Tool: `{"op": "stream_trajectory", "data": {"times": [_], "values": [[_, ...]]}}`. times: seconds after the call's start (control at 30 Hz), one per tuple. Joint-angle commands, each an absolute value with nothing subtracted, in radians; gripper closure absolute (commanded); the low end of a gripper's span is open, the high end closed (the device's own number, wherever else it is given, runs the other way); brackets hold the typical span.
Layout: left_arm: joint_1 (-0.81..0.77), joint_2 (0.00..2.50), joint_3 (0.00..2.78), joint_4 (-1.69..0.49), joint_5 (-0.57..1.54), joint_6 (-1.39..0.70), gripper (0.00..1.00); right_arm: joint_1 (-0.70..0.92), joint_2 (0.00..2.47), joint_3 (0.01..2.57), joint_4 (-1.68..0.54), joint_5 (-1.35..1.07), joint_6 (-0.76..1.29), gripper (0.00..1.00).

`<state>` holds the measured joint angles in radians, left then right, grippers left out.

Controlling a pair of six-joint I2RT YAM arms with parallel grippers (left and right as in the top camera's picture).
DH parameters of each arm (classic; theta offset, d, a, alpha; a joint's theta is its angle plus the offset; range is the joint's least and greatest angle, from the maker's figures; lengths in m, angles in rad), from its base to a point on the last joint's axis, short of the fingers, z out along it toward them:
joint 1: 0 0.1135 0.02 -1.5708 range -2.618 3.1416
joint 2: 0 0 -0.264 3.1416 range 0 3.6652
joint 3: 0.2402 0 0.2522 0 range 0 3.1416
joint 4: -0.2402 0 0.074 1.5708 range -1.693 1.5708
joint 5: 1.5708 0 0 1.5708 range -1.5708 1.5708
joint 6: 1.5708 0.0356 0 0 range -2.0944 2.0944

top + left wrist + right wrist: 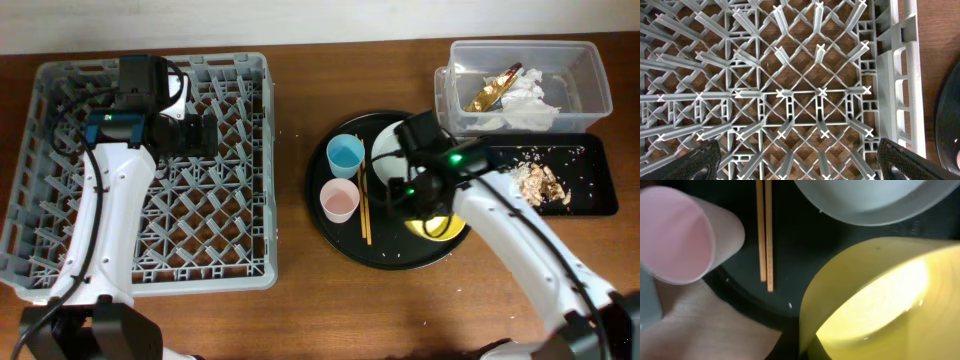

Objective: Sort waste into correct bins and load items into the dishwasher rack
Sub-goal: 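Set the empty yellow bowl back on the round tray, then grasp the pink cup with the right gripper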

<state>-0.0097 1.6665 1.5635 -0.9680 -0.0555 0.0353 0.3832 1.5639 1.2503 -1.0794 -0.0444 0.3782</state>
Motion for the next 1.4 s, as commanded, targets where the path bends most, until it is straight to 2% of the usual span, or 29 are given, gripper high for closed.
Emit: {"op": "stream_trajectory", "data": {"times": [0.0, 0.1, 0.13, 0.17, 0.2, 0.3, 0.33, 0.43, 0.57, 0.67, 0.77, 0.8, 0.87, 0.9, 0.93, 1.03, 1.07, 1.1, 1.2, 1.37], "values": [[-0.010, 1.669, 1.579, -0.967, -0.044, 0.046, 0.00, 0.418, 1.654, 1.195, -1.035, -0.018, 0.410, 0.96], [-0.010, 1.669, 1.579, -0.966, -0.044, 0.046, 0.00, 0.432, 1.774, 1.193, -0.997, -0.018, 0.410, 0.95], [-0.010, 1.669, 1.579, -0.966, -0.044, 0.046, 0.01, 0.432, 1.792, 1.193, -0.989, -0.022, 0.409, 0.85], [-0.010, 1.669, 1.579, -0.966, -0.044, 0.046, 0.01, 0.432, 1.792, 1.193, -0.989, -0.022, 0.409, 0.69], [-0.010, 1.669, 1.579, -0.966, -0.044, 0.046, 0.00, 0.430, 1.790, 1.195, -0.990, -0.040, 0.409, 0.60], [-0.010, 1.669, 1.579, -0.966, -0.044, 0.046, 0.00, 0.430, 1.782, 1.271, -1.042, -0.102, 0.409, 0.59], [-0.010, 1.669, 1.579, -0.967, -0.044, 0.046, 0.00, 0.430, 1.752, 1.415, -1.122, -0.100, 0.408, 0.59], [-0.010, 1.669, 1.579, -0.966, -0.044, 0.046, 0.00, 0.430, 1.739, 1.644, -1.214, -0.093, 0.371, 0.48], [-0.010, 1.669, 1.579, -0.966, -0.044, 0.046, 0.00, 0.420, 1.739, 1.661, -1.178, -0.093, 0.375, 0.42], [-0.010, 1.669, 1.579, -0.966, -0.044, 0.046, 0.01, 0.317, 1.737, 1.679, -1.232, -0.132, 0.373, 0.36], [-0.010, 1.669, 1.579, -0.966, -0.039, 0.045, 0.00, 0.294, 1.738, 1.680, -1.251, -0.147, 0.371, 0.32], [-0.010, 1.669, 1.579, -0.978, 0.076, 0.046, 0.01, 0.286, 1.737, 1.680, -1.246, -0.147, 0.371, 0.28], [-0.010, 1.669, 1.579, -0.979, 0.244, 0.046, 0.00, 0.242, 1.734, 1.684, -1.249, -0.147, 0.371, 0.05], [-0.010, 1.670, 1.578, -0.978, 0.360, 0.045, 0.00, 0.210, 1.734, 1.689, -1.254, -0.147, 0.371, 0.03], [-0.017, 1.670, 1.571, -0.978, 0.448, 0.030, 0.01, 0.183, 1.734, 1.689, -1.254, -0.147, 0.371, 0.02], [-0.119, 1.670, 1.552, -0.978, 0.456, -0.199, 0.01, 0.143, 1.734, 1.689, -1.243, -0.121, 0.372, 0.01], [-0.172, 1.675, 1.552, -0.977, 0.448, -0.217, 0.08, 0.143, 1.734, 1.689, -1.242, -0.119, 0.371, 0.02], [-0.234, 1.688, 1.552, -0.970, 0.448, -0.284, 0.22, 0.143, 1.734, 1.689, -1.242, -0.092, 0.371, 0.06], [-0.360, 1.758, 1.552, -0.969, 0.445, -0.379, 0.24, 0.144, 1.734, 1.689, -1.243, -0.077, 0.371, 0.06], [-0.406, 1.873, 1.552, -0.979, 0.370, -0.464, 0.49, 0.144, 1.739, 1.689, -1.251, -0.074, 0.371, 0.10]]}}
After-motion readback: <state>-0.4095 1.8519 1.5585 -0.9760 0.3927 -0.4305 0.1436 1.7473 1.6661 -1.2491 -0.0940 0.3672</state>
